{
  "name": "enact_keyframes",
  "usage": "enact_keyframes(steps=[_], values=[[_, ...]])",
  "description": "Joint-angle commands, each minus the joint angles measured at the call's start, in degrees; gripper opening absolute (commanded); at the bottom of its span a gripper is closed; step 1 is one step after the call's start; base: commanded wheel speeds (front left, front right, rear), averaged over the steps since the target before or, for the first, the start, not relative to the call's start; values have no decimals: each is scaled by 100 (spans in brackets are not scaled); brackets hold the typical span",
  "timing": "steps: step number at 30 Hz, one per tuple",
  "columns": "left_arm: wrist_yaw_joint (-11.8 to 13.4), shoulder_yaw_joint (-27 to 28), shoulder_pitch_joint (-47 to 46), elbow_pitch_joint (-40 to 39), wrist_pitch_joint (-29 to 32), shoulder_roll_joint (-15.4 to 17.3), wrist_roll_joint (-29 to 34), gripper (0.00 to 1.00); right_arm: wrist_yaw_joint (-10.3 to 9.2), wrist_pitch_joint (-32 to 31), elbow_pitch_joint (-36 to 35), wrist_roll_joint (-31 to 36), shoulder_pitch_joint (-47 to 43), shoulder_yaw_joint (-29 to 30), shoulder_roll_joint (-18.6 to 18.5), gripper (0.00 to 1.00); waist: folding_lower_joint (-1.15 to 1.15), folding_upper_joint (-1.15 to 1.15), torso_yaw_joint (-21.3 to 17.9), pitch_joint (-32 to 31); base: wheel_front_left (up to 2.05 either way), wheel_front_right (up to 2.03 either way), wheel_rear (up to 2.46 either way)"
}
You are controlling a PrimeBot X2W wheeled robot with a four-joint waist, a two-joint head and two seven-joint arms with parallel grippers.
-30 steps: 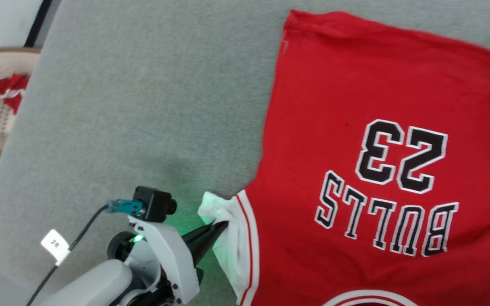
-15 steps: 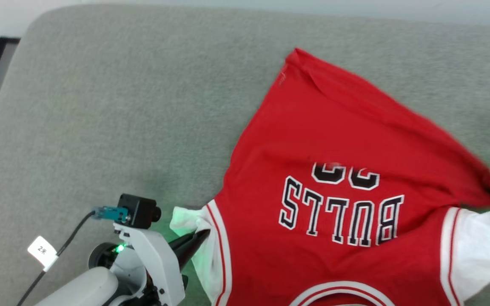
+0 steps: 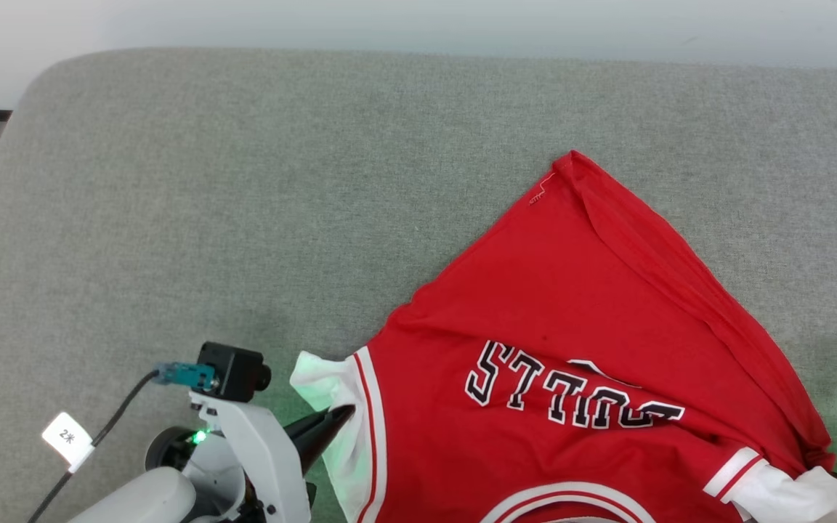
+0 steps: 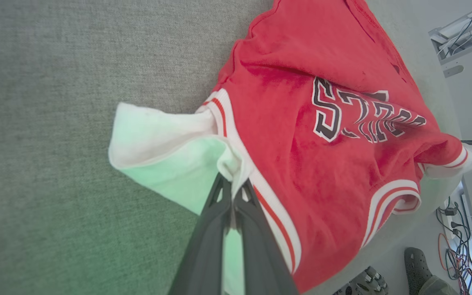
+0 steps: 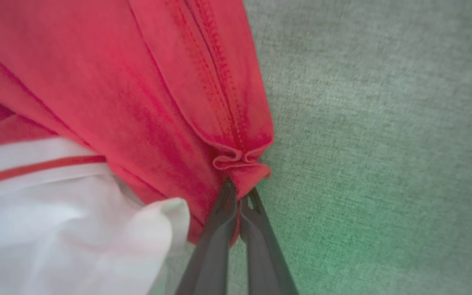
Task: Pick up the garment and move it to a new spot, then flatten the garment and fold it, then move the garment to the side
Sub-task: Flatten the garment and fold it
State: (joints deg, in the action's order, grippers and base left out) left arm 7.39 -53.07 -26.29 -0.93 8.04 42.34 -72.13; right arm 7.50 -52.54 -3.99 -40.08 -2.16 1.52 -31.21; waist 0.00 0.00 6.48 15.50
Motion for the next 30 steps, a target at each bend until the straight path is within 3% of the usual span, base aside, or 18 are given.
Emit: enact_keyframes(steps=[1,6,7,8,9,15,24,30], values=[[4,1,74,4,-15,-6,-25,0,-1,-33,136,48,-183,-62,99,0,0,0,1,-1,0,0,0],[-36,-19,29,49,15,-49,-29,0,-6,239,490,467,-148,-136,341,0,0,0,9,-26,0,0,0],[-35,-22,28,57,18,-56,-29,0,-6,296,543,541,-113,-139,368,24,0,0,9,-34,0,0,0],[-35,-23,29,61,19,-60,-33,0,-6,301,580,603,-103,-202,357,67,0,0,10,-42,0,0,0],[-33,-26,37,65,17,-62,-37,0,-6,301,597,614,-109,-278,371,100,0,0,8,-52,0,0,0],[-5,-2,103,32,-37,-28,-59,0,-12,220,420,577,-96,-269,317,100,0,0,-34,-117,0,0,0],[43,-5,189,-73,-64,0,-71,0,-3,55,-1071,378,-13,300,56,100,0,0,-67,-189,0,0,0],[25,-44,127,-117,-63,-77,-15,0,-3,460,-1702,519,635,287,-103,100,0,0,63,-161,0,0,0]])
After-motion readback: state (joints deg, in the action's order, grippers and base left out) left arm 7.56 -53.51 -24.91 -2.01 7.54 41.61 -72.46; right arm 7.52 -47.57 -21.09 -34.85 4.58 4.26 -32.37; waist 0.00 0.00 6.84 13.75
